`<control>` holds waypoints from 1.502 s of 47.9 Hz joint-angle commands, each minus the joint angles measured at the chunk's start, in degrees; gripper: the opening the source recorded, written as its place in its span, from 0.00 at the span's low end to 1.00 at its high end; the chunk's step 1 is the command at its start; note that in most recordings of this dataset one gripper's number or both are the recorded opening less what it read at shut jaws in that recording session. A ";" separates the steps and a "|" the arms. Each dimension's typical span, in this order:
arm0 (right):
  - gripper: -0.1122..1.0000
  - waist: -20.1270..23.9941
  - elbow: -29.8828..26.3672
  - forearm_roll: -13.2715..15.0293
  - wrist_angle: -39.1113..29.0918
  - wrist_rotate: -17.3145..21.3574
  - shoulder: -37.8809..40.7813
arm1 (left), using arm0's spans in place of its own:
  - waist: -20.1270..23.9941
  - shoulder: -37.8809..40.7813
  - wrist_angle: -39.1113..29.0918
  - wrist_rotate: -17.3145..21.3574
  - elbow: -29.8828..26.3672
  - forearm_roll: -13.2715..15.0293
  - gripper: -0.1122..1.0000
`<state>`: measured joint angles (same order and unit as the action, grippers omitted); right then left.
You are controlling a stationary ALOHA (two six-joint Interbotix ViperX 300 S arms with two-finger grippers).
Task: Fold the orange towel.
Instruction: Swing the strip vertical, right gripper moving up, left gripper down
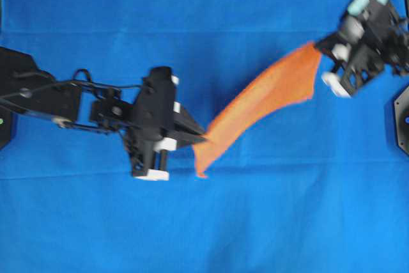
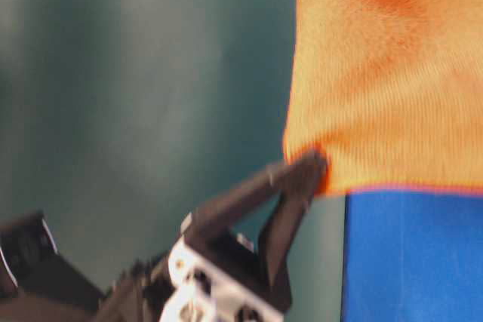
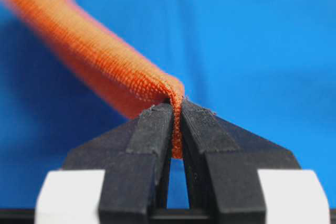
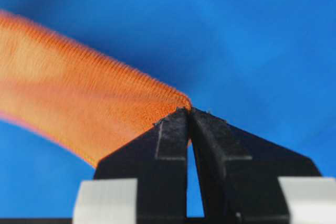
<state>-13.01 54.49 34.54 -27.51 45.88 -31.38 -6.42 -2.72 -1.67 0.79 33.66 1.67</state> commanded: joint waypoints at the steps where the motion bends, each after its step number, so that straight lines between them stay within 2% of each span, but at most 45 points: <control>1: 0.13 -3.16 -3.16 2.20 2.81 -0.18 2.29 | -0.97 1.67 0.79 0.79 -4.48 -0.35 0.12; 12: 0.13 -8.53 -10.90 7.29 8.79 -0.62 12.04 | -2.90 6.86 0.18 10.02 -11.78 -0.44 0.12; 19: 0.13 -9.58 -15.82 9.49 9.49 -0.62 16.88 | -3.43 8.88 0.18 12.39 -15.03 -0.44 0.12; 27: 0.13 -9.67 -19.34 10.90 9.49 -0.62 20.04 | -3.60 10.81 0.18 13.01 -16.70 -0.44 0.12; 35: 0.13 -9.76 -18.72 10.99 9.05 -0.62 19.51 | -3.52 11.43 0.70 13.01 -16.88 -0.44 0.12; 42: 0.13 -9.84 -16.35 10.90 7.73 -0.44 16.88 | -3.52 13.62 2.72 13.10 -19.25 -0.44 0.12; 59: 0.13 -10.37 -8.17 10.63 5.01 0.18 7.38 | -2.99 23.55 3.25 13.10 -31.03 -0.44 0.12; 64: 0.13 -10.37 -7.73 10.63 5.36 -0.18 8.26 | -2.99 23.99 3.08 12.74 -31.03 -0.35 0.12; 72: 0.13 -10.46 -9.67 10.63 9.49 -0.26 14.68 | -2.99 22.32 2.99 10.99 -26.81 -0.18 0.12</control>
<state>-21.88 47.02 45.00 -19.95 45.70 -18.63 -8.26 22.24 0.97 12.13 5.80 1.32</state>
